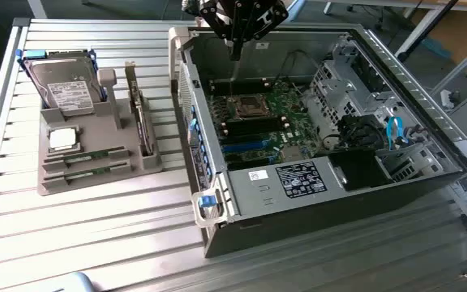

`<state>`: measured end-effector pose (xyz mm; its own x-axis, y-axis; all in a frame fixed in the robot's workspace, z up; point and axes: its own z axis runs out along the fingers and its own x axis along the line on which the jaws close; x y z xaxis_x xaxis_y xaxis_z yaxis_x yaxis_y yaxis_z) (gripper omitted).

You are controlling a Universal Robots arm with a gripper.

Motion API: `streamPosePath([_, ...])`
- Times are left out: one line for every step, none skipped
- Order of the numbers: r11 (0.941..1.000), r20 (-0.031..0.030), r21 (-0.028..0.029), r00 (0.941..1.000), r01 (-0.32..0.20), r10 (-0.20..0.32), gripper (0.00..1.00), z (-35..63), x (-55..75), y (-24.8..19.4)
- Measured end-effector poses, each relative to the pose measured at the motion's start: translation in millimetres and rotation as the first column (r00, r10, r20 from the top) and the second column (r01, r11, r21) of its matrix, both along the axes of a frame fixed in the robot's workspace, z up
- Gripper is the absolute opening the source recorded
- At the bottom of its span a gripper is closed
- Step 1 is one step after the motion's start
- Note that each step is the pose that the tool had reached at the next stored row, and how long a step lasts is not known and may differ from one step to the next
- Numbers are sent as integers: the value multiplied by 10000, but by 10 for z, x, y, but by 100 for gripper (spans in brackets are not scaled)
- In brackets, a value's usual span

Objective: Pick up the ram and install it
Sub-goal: 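Reach for the ram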

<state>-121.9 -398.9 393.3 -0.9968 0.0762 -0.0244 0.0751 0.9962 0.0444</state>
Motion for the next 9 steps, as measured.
streamPosePath([10000,0,0,10000,0,0,11,0,0,0])
streamPosePath([10000,0,0,10000,0,0,11,0,0,0])
streamPosePath([10000,0,0,10000,0,0,11,0,0,0])
streamPosePath([10000,0,-1,10000,0,0,11,0,0,0])
streamPosePath([10000,0,0,10000,0,0,11,0,0,0])
streamPosePath([10000,0,0,10000,0,0,11,0,0,0])
streamPosePath([10000,0,0,10000,0,0,11,0,0,0])
streamPosePath([10000,0,0,10000,0,0,11,0,0,0])
streamPosePath([10000,1,1,10000,1,-1,11,0,-4,0])
